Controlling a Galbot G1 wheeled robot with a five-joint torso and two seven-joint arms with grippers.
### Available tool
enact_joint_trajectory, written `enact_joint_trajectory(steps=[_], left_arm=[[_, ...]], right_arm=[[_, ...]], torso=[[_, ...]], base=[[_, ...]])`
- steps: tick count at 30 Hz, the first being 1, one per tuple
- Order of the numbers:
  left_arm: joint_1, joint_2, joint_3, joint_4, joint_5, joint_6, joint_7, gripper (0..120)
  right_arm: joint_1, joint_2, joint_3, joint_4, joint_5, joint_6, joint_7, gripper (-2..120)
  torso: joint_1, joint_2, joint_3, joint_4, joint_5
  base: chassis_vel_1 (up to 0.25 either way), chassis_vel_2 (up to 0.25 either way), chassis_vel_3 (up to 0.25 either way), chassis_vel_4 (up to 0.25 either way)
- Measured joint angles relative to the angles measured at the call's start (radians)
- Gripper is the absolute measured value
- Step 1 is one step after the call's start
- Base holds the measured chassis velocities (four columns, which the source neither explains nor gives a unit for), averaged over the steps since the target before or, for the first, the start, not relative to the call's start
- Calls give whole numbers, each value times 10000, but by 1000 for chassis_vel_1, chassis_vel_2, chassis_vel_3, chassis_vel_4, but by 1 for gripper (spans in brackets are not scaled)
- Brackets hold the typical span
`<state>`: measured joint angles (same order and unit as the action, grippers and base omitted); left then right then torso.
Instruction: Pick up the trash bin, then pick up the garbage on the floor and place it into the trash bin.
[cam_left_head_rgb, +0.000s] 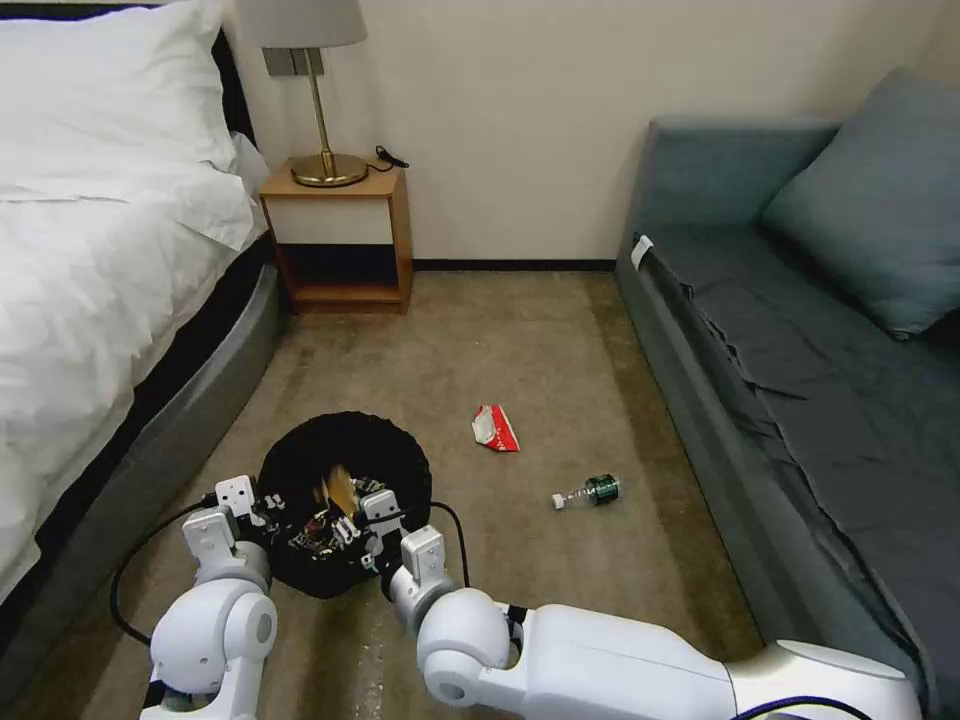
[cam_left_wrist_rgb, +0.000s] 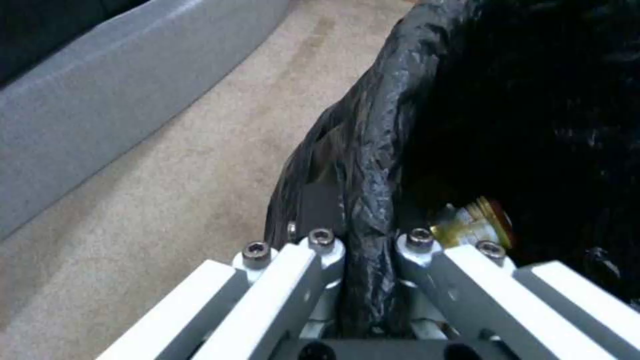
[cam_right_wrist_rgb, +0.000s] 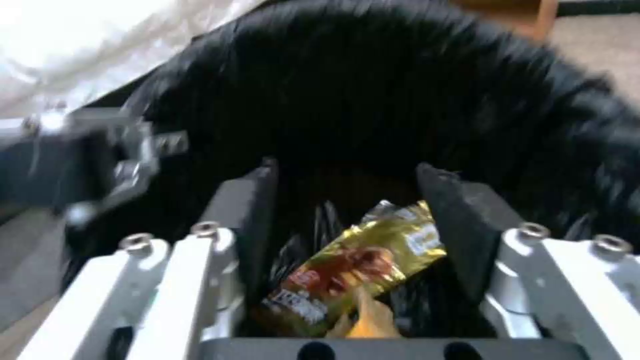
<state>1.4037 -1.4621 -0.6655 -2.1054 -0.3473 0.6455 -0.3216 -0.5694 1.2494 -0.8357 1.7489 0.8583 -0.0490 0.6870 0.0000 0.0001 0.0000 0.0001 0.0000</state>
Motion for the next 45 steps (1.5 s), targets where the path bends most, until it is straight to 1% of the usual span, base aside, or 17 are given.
enact_joint_trajectory(steps=[3, 4, 9, 10, 11, 14, 16, 18, 19, 21, 24, 25, 28, 29, 33, 37, 45], left_arm=[[0, 13, -23, 0, -32, 0, 4, 4], [0, 13, -23, 0, -32, 0, 4, 4], [-11, 18, -105, -39, -112, -19, 11, 4], [-11, 18, -105, -39, -112, -19, 11, 4], [0, 17, -123, -42, -131, -35, 16, 4], [47, 2, -169, -42, -157, -82, 25, 4], [91, -16, -214, -53, -167, -109, 31, 4], [206, -71, -344, -145, -176, -157, 39, 4], [238, -93, -400, -186, -176, -177, 37, 4], [240, -100, -415, -198, -173, -181, 35, 4], [227, -125, -418, -239, -190, -186, 41, 4], [227, -125, -418, -239, -190, -186, 41, 4], [227, -99, -425, -246, -258, -213, 37, 3], [227, -99, -425, -246, -258, -213, 37, 3], [218, -113, -433, -256, -309, -239, 36, 3], [232, -122, -419, -313, -318, -245, 35, 3], [235, -124, -507, -367, -347, -245, 29, 3]], right_arm=[[-123, -357, 905, 437, -321, -61, -12, 73], [-123, -357, 905, 437, -321, -61, -12, 73], [-910, -1557, 3608, 1324, -1492, -166, -115, 93], [-910, -1557, 3608, 1324, -1492, -166, -115, 93], [-1180, -1790, 4131, 1529, -1851, -117, -161, 98], [-2511, -2288, 5693, 2258, -2993, 7, -386, 100], [-2864, -2376, 6023, 2446, -3231, 69, -430, 100], [-3587, -2423, 6679, 2908, -3617, 154, -518, 100], [-4237, -2386, 7252, 3315, -3834, 173, -524, 100], [-4588, -2336, 7531, 3518, -3995, 185, -518, 100], [-6590, -1763, 8691, 4183, -5393, 592, -604, 100], [-6590, -1763, 8691, 4183, -5393, 592, -604, 100], [-8227, -669, 9501, 4574, -6613, 1034, -958, 100], [-8227, -669, 9501, 4574, -6613, 1034, -958, 100], [-8991, 27, 9490, 4543, -7360, 1452, -1253, 100], [-9159, 193, 9468, 4418, -7500, 1696, -1431, 100], [-9013, 144, 9345, 4107, -7511, 1848, -1536, 100]], torso=[[0, 0, 0, 1, 1], [0, 0, 0, 1, 1], [0, 0, 0, -3, 2], [0, 0, 0, -3, 2], [0, 0, 0, -3, 3], [0, 0, 0, -5, 4], [0, 0, 1, -9, 4], [0, -1, -1, -1, 2], [0, -2, 0, 0, 5], [0, -1, 0, 1, 3], [-1, -1, -1, -4, 3], [-1, -1, -1, -4, 3], [-1, -1, -1, -4, -2], [-1, -1, -1, -4, -2], [-1, -1, -1, -2, -2], [-1, 0, -1, -2, -2], [-1, 0, -1, -1, -1]], base=[[0, 0, 0, 0], [0, 0, 0, 0], [0, 0, 0, 0], [0, 0, 0, 0], [0, 0, 0, 0], [0, 0, 0, 0], [0, 0, 0, 0], [0, 0, 0, 0], [0, 0, 0, 0], [0, 0, 0, 0], [0, 0, 0, 0], [0, 0, 0, 0], [0, 0, 0, 0], [0, 0, 0, 0], [0, 0, 0, 0], [0, 0, 0, 0], [0, 0, 0, 0]])
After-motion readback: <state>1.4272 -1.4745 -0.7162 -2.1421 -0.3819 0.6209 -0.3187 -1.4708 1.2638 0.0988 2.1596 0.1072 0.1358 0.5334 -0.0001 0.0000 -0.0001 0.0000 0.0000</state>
